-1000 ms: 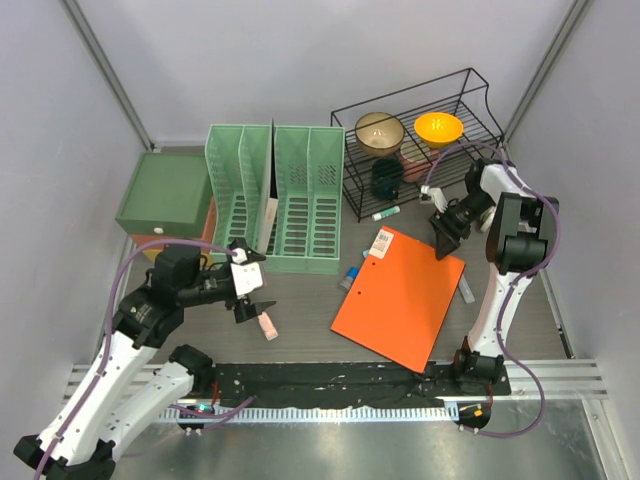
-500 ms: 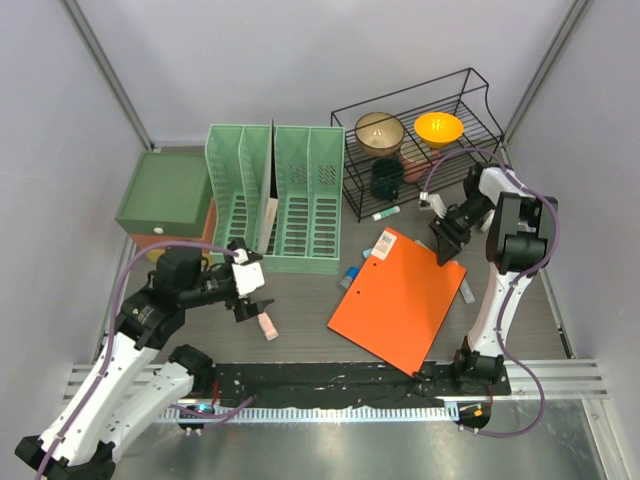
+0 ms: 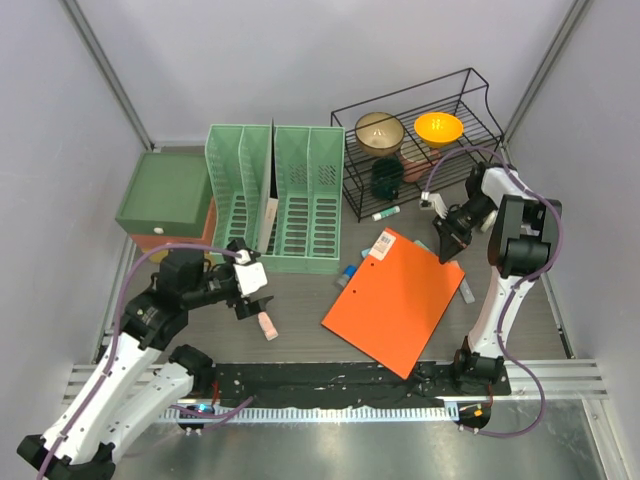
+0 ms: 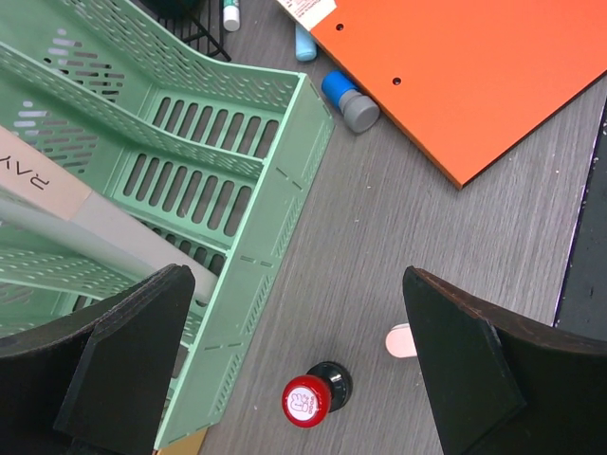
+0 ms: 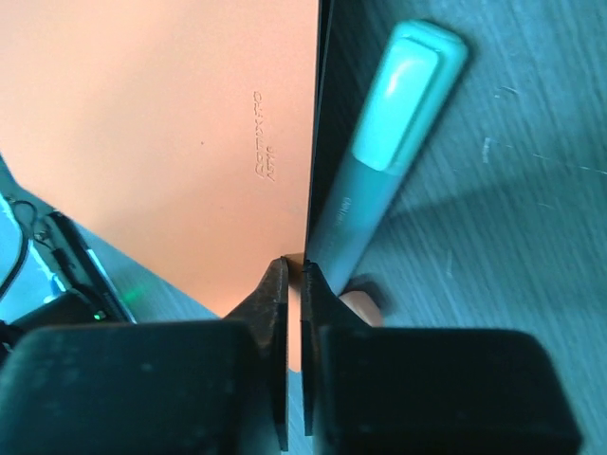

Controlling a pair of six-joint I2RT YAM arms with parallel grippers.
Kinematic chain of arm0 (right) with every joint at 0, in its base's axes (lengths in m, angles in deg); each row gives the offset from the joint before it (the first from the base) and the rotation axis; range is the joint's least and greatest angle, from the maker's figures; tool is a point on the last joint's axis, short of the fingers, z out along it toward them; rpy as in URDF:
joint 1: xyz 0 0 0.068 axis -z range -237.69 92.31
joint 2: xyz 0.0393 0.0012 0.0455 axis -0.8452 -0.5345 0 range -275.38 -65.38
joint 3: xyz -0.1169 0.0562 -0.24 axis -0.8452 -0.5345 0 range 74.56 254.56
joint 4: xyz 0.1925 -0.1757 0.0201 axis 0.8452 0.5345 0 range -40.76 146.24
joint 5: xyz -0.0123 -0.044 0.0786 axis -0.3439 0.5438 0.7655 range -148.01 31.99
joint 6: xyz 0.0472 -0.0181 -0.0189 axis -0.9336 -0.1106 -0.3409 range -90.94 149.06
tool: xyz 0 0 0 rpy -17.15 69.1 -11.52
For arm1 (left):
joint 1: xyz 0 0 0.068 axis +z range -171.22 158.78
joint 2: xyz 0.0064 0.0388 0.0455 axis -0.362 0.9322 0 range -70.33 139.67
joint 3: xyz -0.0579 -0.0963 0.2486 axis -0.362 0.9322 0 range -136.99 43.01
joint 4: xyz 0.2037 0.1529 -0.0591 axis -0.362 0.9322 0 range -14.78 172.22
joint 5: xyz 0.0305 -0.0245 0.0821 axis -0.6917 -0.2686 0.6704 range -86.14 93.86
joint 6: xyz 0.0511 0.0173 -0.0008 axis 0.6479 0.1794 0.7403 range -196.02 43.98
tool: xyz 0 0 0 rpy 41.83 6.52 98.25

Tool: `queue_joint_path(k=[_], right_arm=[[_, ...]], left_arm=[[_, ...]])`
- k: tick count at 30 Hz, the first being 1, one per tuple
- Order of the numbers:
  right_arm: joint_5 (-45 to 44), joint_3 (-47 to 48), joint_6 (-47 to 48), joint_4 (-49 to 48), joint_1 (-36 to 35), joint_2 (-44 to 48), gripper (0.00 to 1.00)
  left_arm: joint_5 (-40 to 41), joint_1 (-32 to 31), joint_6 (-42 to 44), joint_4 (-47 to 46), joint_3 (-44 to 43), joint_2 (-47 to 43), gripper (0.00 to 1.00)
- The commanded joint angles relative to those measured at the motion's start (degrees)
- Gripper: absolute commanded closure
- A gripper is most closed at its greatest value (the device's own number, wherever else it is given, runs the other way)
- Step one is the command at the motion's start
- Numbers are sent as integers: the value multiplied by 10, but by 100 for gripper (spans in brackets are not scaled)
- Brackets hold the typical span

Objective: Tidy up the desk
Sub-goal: Pick up the folder from the center of the board.

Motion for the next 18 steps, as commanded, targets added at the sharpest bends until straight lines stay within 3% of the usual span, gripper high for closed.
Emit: queue_joint_path(k=[1, 18], right_arm=[[19, -2, 21, 84, 0, 32, 99], [13, 39, -6, 83, 1, 125, 99]], left_arm=[[4, 0, 7, -30, 0, 1, 1], [3, 1, 4, -47, 14, -6, 1]])
